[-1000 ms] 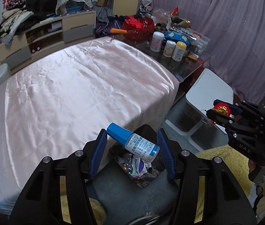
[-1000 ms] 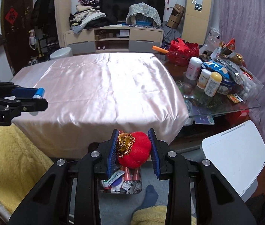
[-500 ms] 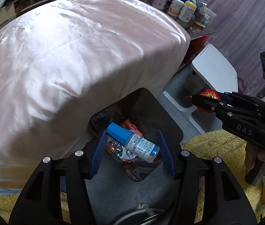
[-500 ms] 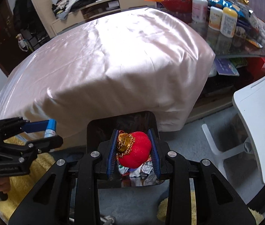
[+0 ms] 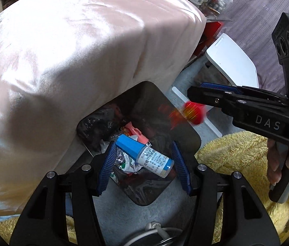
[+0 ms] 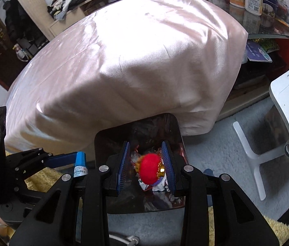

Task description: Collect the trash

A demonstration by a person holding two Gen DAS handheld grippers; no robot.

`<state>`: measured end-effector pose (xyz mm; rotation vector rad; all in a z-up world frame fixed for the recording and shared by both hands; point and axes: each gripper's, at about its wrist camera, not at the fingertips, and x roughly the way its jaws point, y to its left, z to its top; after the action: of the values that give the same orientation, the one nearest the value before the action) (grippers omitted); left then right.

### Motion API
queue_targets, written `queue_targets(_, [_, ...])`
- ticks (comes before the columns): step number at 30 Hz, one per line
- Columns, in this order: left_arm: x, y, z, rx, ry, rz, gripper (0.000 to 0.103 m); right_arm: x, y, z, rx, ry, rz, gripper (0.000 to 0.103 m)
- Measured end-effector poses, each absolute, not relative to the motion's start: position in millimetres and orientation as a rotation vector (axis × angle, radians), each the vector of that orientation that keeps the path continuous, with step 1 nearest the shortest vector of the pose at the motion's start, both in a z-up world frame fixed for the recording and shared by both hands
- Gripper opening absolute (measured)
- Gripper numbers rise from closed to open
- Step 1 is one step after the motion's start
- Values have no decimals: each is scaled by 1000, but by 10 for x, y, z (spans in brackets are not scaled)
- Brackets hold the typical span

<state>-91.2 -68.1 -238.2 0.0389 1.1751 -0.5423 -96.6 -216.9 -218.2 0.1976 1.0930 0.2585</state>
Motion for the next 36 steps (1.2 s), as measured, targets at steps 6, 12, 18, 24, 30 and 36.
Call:
queue_targets(6, [-917,-711,-2387,69,1170,-524,61,-934,-2188,-2146,192,1068,234,50])
queue_targets(12, [-973,-644,-2298,85,1128,-499,78,-970,-2294,-2094,202,1020,199,71])
queue_targets(18, [-1047,-493,-2080,65,1059,-464,95,-1096,-2321,-1934,188,936,181,93])
queue_targets(24, [-1173,-336,-1685,61,964,-396,95,-1247,-2284,-1544,173,825,130,100])
queue_targets(30, [-1280,-101,-1051,73,804,-281,95,-1492,-2233,-1024,152,726,39,100])
queue_targets(36, [-1447,64,-521,30,730,-236,95,-1898,-2177,-464,122,615,-38,100])
